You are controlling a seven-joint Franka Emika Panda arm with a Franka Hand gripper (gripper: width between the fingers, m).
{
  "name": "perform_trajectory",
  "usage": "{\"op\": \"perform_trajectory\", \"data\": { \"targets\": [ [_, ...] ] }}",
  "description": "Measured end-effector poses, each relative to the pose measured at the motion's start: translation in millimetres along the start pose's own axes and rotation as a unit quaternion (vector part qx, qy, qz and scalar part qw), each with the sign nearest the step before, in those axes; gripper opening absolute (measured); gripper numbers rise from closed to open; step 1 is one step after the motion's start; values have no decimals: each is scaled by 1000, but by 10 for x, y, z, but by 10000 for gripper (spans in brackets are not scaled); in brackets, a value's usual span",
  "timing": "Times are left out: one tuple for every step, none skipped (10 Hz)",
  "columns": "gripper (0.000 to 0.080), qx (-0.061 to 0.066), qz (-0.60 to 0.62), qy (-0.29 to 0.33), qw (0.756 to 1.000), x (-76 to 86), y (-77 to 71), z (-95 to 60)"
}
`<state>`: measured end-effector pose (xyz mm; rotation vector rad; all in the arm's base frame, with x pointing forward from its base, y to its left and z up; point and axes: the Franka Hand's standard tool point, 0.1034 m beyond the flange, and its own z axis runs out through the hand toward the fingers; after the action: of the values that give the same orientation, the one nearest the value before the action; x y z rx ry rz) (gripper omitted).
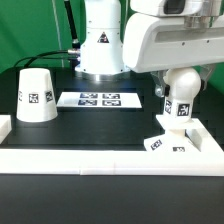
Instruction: Assemble lamp
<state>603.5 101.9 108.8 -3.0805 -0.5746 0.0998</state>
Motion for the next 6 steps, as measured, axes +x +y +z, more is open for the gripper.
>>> {"op": "perform_trajectory", "data": {
  "targets": [
    [579, 5, 52, 0, 999, 0, -13, 1],
    [579, 10, 90, 0, 996, 1, -25, 2],
    [579, 14, 136, 0, 991, 3, -29, 1],
    [580, 15, 158, 0, 987, 2, -28, 2],
    [580, 16, 201, 0, 979, 5, -30, 2],
    [580, 16, 237, -1, 971, 5, -30, 4]
  ]
}}
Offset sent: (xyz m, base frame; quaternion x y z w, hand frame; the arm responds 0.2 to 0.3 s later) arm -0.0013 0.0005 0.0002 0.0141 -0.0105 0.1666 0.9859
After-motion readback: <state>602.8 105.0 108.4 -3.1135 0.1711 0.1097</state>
